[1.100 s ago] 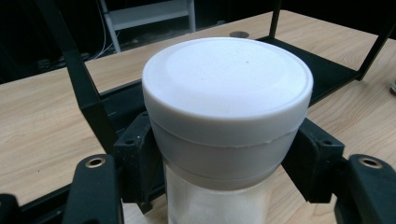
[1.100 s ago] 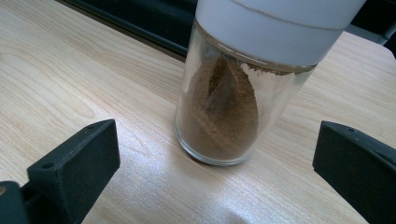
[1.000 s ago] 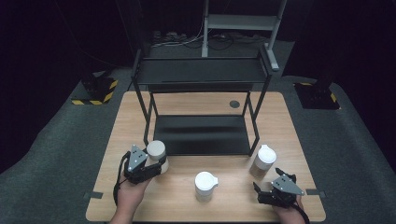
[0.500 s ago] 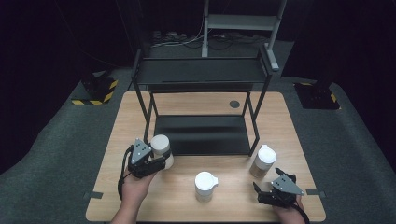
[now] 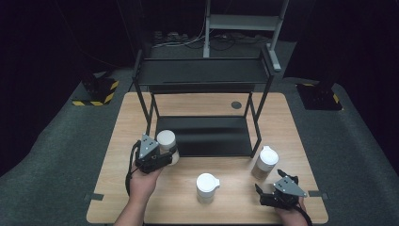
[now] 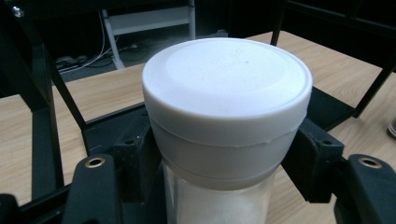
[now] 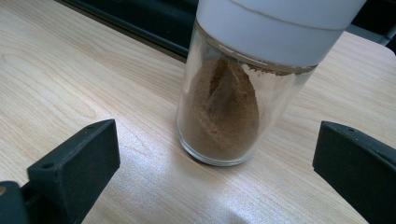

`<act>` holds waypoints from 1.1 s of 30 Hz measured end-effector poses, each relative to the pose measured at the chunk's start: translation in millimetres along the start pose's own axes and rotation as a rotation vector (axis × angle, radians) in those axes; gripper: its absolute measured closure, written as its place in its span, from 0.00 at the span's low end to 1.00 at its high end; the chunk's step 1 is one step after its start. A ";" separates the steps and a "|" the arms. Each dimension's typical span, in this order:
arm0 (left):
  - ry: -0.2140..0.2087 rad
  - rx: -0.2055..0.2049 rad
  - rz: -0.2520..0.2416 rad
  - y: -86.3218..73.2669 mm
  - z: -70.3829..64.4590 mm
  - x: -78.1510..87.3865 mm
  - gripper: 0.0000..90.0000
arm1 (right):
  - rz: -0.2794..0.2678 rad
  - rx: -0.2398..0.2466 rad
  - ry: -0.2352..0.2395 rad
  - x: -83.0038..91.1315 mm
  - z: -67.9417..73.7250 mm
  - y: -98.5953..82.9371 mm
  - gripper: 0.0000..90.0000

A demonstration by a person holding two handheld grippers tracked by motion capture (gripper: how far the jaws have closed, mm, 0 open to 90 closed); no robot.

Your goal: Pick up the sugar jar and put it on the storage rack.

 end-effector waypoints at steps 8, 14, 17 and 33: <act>0.019 -0.002 0.003 2.3 2.0 -12.9 0.38 | -0.002 -0.003 0.001 0.2 -0.2 0.1 0.00; 0.025 -0.007 0.002 6.2 4.0 -21.1 0.38 | -0.003 -0.006 0.001 0.3 -0.5 0.2 0.00; 0.030 -0.013 0.001 8.4 4.8 -25.9 0.38 | -0.003 -0.005 0.001 0.3 -0.4 0.2 0.00; 0.055 -0.018 0.001 10.8 10.6 -48.7 0.38 | -0.005 -0.008 0.002 0.5 -0.4 0.3 0.00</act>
Point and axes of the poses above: each handheld gripper's, and its own axes: x roughly backward along the jaws, y roughly out of its top, z roughly to its left, the point moved 9 cm from there along -x, roughly forward along the jaws, and after that the axes turned 13 degrees about -z, right-handed, at the moved point
